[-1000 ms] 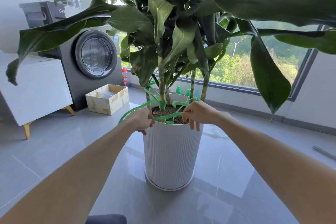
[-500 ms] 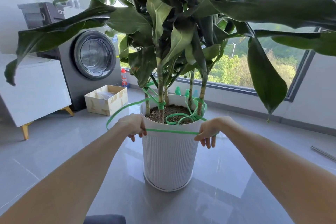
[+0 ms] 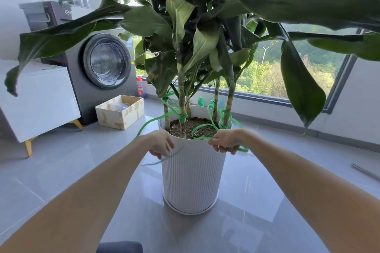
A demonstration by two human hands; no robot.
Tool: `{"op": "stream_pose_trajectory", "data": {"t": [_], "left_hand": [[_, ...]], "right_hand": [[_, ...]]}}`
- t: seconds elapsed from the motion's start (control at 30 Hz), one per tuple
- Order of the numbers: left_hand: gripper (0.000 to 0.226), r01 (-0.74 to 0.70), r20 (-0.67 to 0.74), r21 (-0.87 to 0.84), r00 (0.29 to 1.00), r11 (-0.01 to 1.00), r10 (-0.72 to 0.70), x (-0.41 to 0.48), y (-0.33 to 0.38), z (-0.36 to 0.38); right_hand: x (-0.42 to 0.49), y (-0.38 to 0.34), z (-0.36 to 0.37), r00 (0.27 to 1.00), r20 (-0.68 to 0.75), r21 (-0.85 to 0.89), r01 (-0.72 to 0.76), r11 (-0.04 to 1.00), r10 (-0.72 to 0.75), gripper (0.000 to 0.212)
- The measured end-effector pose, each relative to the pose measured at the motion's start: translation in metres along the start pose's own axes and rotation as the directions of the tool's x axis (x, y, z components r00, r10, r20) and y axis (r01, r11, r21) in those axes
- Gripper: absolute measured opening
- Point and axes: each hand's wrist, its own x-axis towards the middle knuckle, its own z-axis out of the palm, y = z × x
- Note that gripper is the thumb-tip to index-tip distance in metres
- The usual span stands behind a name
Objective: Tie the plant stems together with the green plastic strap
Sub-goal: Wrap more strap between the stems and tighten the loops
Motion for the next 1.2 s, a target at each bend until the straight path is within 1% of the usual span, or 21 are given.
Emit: {"op": "stream_pose_trajectory", "data": {"t": [0.07,0.17,0.23,0.27,0.33,0.47,0.53,0.63,0.73,0.8,0.83,0.9,0.93,0.97,1.0,1.13,1.2], "left_hand": [[0.040,-0.073,-0.001,-0.067,0.997,0.995,0.073,0.001,0.010,0.002],[0.040,-0.180,-0.076,-0.131,0.982,0.975,0.171,0.004,0.022,0.004],[0.046,-0.216,-0.042,-0.170,0.976,0.961,0.212,0.002,0.027,0.006],[0.047,-0.217,-0.014,-0.163,0.976,0.962,0.218,0.001,0.029,0.007],[0.042,-0.206,0.018,-0.127,0.978,0.970,0.210,0.000,0.031,0.009],[0.018,-0.212,-0.006,-0.143,0.977,0.967,0.214,0.003,0.031,0.012],[0.023,-0.184,-0.024,-0.156,0.983,0.970,0.183,0.002,0.030,0.010],[0.029,-0.091,-0.011,-0.102,0.996,0.991,0.091,0.001,0.018,0.007],[0.029,0.048,0.045,-0.022,0.998,0.999,-0.047,-0.003,0.000,0.007],[0.029,0.114,0.057,0.026,0.992,0.993,-0.115,-0.007,-0.009,0.006],[0.029,0.133,0.054,0.038,0.989,0.990,-0.135,-0.008,-0.011,0.005],[0.030,0.159,0.044,0.051,0.986,0.986,-0.161,-0.009,-0.013,0.004],[0.030,0.172,0.035,0.057,0.984,0.983,-0.174,-0.010,-0.013,0.003],[0.029,0.187,0.022,0.065,0.982,0.980,-0.188,-0.010,-0.014,0.003],[0.029,0.203,0.007,0.079,0.979,0.976,-0.205,-0.010,-0.015,0.003],[0.028,0.264,-0.053,0.125,0.964,0.957,-0.259,-0.008,-0.018,0.003],[0.027,0.282,-0.062,0.149,0.959,0.948,-0.276,-0.006,-0.018,0.003]], "right_hand": [[-0.001,-0.002,-0.004,0.999,-0.003,-0.018,0.044,0.999,-0.044,0.039],[-0.004,-0.007,-0.006,0.992,0.116,0.070,0.036,0.997,-0.044,0.034],[-0.006,-0.009,-0.007,0.982,0.180,0.159,0.021,0.987,-0.049,0.031],[-0.006,-0.009,-0.008,0.979,0.193,0.194,0.021,0.981,-0.060,0.030],[-0.007,-0.007,-0.011,0.975,0.205,0.251,0.029,0.968,-0.083,0.029],[-0.008,-0.006,-0.016,0.973,0.199,0.340,0.042,0.939,-0.116,0.023],[-0.007,-0.004,-0.017,0.981,0.167,0.282,0.048,0.958,-0.099,0.019],[-0.003,0.005,-0.012,0.994,0.107,0.049,0.006,0.999,-0.011,0.024],[-0.001,0.012,-0.006,0.992,0.090,-0.155,-0.076,0.985,0.091,0.038],[-0.003,0.013,-0.004,0.981,0.085,-0.243,-0.150,0.958,0.175,0.043],[-0.003,0.013,-0.004,0.969,0.100,-0.230,-0.197,0.953,0.224,0.044],[-0.003,0.012,-0.002,0.934,0.179,-0.091,-0.296,0.951,0.308,0.044],[-0.005,0.010,-0.001,0.916,0.231,-0.029,-0.330,0.944,0.327,0.044],[-0.006,0.007,-0.001,0.904,0.269,-0.003,-0.344,0.939,0.332,0.044],[-0.006,0.005,-0.001,0.904,0.279,-0.009,-0.336,0.942,0.325,0.044],[0.002,0.006,0.001,0.959,0.165,-0.158,-0.203,0.966,0.229,0.037],[0.006,0.013,0.004,0.974,0.134,-0.174,-0.156,0.972,0.180,0.035]]}}
